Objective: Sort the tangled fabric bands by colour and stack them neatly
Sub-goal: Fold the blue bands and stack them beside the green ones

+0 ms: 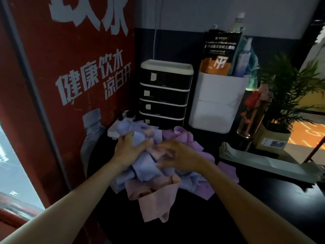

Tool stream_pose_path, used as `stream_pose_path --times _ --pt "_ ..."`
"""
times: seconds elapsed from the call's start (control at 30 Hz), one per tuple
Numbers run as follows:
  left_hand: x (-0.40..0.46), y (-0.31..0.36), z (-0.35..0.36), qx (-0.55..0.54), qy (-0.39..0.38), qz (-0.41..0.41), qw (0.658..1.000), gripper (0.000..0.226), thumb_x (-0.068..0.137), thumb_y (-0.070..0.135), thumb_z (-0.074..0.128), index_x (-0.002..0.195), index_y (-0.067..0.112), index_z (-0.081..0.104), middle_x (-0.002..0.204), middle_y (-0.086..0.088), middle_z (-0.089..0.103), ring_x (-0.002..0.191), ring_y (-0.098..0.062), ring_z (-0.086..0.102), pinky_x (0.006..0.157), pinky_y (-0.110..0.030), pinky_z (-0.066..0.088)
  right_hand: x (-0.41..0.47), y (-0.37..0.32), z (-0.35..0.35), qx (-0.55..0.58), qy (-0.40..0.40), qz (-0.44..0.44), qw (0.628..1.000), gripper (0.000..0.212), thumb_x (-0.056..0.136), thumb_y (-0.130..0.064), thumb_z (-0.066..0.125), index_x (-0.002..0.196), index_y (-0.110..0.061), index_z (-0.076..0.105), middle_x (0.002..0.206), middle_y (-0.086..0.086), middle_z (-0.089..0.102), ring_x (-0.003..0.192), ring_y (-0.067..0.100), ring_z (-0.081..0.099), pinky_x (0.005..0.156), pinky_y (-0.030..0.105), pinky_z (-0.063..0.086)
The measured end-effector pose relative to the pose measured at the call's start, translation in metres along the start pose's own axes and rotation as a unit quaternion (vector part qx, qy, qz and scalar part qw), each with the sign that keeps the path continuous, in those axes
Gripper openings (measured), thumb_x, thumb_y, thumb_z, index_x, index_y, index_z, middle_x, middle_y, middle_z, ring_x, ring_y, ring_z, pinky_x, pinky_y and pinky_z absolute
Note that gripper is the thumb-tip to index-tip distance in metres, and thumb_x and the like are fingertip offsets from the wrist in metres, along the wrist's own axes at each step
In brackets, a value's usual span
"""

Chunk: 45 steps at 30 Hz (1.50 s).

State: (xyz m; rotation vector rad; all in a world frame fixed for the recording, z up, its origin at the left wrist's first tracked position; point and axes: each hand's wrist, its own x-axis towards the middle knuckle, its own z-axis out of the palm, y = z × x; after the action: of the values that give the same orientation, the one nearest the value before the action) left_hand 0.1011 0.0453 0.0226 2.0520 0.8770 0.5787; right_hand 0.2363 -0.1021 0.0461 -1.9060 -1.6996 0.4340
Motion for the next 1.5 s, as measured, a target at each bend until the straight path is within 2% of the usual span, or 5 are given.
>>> stream_pose_path --times 0.2,0.43,0.67,1.23,1.5 --pt "0.002 0.004 0.028 0.203 -0.051 0.041 0.977 0.108 0.068 0.057 0.073 0.147 0.014 0.013 0.151 -0.01 0.014 0.139 -0.029 0.017 0.107 -0.042 0.031 -0.01 0.052 -0.036 0.041 0.235 0.134 0.962 0.04 0.073 -0.026 0.079 0.108 -0.011 0.065 0.095 0.002 0.063 0.084 0.01 0.053 0.076 0.024 0.041" --pt "-0.005 -0.026 0.008 0.166 0.005 0.077 0.983 0.078 0.071 0.029 0.08 0.136 0.012 0.039 0.142 -0.005 0.036 0.127 -0.026 0.041 0.097 -0.04 0.041 -0.006 0.099 -0.021 0.098 0.111 0.309 0.94 0.126 0.04 -0.065 0.084 0.143 -0.015 0.031 0.142 0.009 0.042 0.13 0.027 0.042 0.106 0.03 0.036" --pt "-0.009 -0.026 0.006 0.074 0.051 0.084 0.992 0.036 0.075 0.008 0.075 0.108 0.006 0.059 0.105 -0.004 0.056 0.101 -0.024 0.054 0.077 -0.026 0.036 0.01 0.071 -0.016 -0.016 0.184 0.221 0.958 0.015 0.079 -0.02 0.069 0.083 -0.008 0.063 0.087 0.011 0.063 0.081 0.024 0.057 0.061 0.021 0.038" --pt "0.011 0.009 -0.03 -0.206 0.166 0.061 0.962 0.009 0.085 0.005 0.066 0.082 0.012 0.061 0.077 -0.001 0.064 0.071 -0.018 0.058 0.063 -0.03 0.045 0.078 -0.047 -0.1 0.039 0.343 -0.043 0.938 0.019 0.081 0.004 0.06 0.093 -0.006 0.072 0.089 -0.002 0.067 0.073 -0.001 0.056 0.066 0.003 0.043" --pt "-0.003 0.019 -0.013 -0.196 0.139 0.08 0.967 0.012 0.084 0.001 0.064 0.084 0.013 0.061 0.082 -0.009 0.064 0.073 -0.016 0.06 0.068 -0.033 0.048 0.062 -0.019 -0.07 0.071 0.316 0.08 0.943 0.019 0.085 -0.007 0.059 0.101 -0.008 0.069 0.093 0.008 0.068 0.081 0.014 0.058 0.069 0.023 0.044"
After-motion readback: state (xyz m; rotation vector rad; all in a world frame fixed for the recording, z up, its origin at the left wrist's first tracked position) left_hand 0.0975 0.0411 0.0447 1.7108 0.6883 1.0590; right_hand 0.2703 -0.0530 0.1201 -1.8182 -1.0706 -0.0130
